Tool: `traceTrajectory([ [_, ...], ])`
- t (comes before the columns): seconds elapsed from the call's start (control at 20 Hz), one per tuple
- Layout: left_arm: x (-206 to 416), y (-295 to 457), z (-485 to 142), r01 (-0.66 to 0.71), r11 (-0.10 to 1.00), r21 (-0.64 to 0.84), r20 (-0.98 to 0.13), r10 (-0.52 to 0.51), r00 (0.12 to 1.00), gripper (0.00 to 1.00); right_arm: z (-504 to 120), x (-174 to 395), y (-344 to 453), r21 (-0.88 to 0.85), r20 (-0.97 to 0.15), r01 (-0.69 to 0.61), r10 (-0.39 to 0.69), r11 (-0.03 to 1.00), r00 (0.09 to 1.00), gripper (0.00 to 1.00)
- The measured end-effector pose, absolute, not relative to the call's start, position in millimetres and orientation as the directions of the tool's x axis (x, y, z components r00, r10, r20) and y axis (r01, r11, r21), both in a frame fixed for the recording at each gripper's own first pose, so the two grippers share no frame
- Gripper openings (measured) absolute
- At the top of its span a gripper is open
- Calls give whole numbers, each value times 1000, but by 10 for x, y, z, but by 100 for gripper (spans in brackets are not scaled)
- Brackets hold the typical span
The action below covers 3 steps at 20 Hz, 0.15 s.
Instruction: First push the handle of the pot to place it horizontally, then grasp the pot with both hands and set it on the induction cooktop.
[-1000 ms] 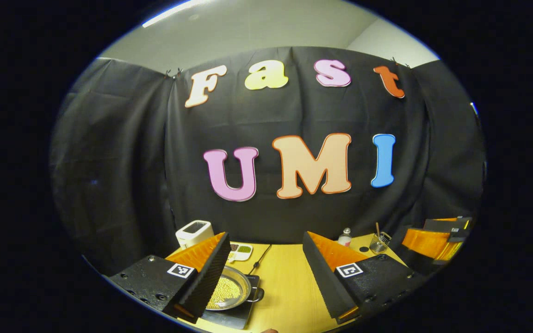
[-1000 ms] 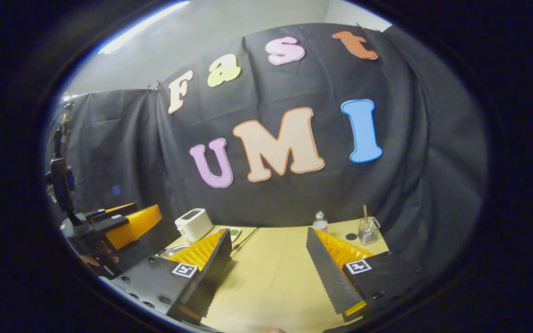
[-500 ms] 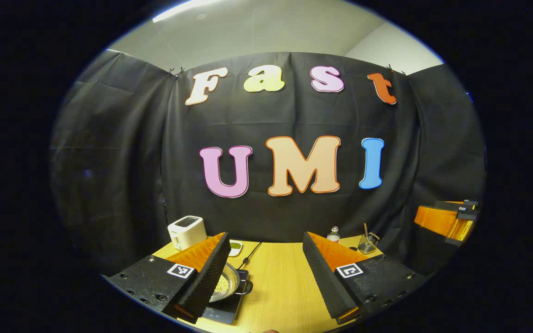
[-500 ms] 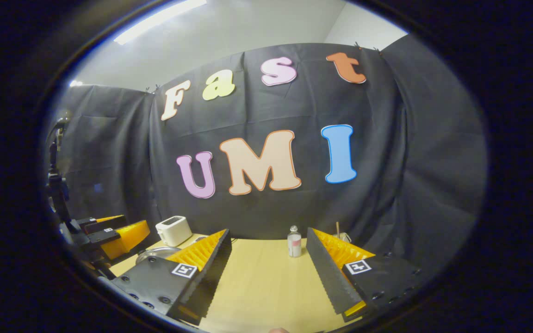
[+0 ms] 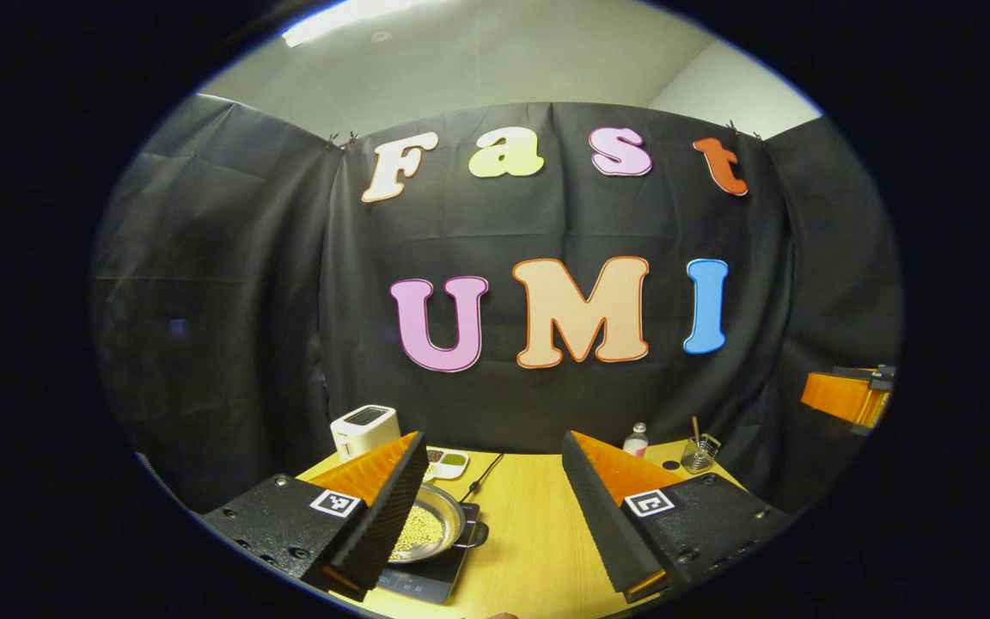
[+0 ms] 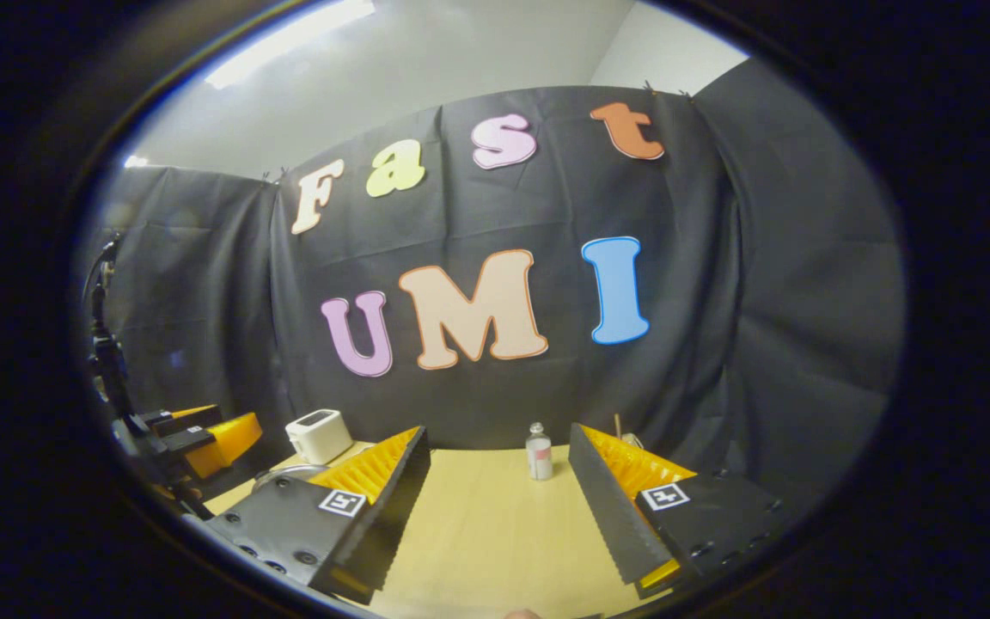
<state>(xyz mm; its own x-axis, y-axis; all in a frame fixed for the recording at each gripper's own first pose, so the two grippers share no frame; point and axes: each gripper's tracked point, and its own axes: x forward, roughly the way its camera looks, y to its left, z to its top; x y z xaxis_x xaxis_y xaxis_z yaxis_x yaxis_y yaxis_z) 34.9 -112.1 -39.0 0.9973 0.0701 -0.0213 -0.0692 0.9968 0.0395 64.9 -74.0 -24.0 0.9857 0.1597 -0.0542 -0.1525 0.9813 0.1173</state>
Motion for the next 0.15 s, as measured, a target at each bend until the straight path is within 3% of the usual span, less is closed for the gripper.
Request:
traceTrajectory([
  [0.15, 336, -1126, -405, -78, 996, 41, -21, 79, 997, 96, -239, 625, -732, 121, -51, -167, 174, 979, 983, 92],
])
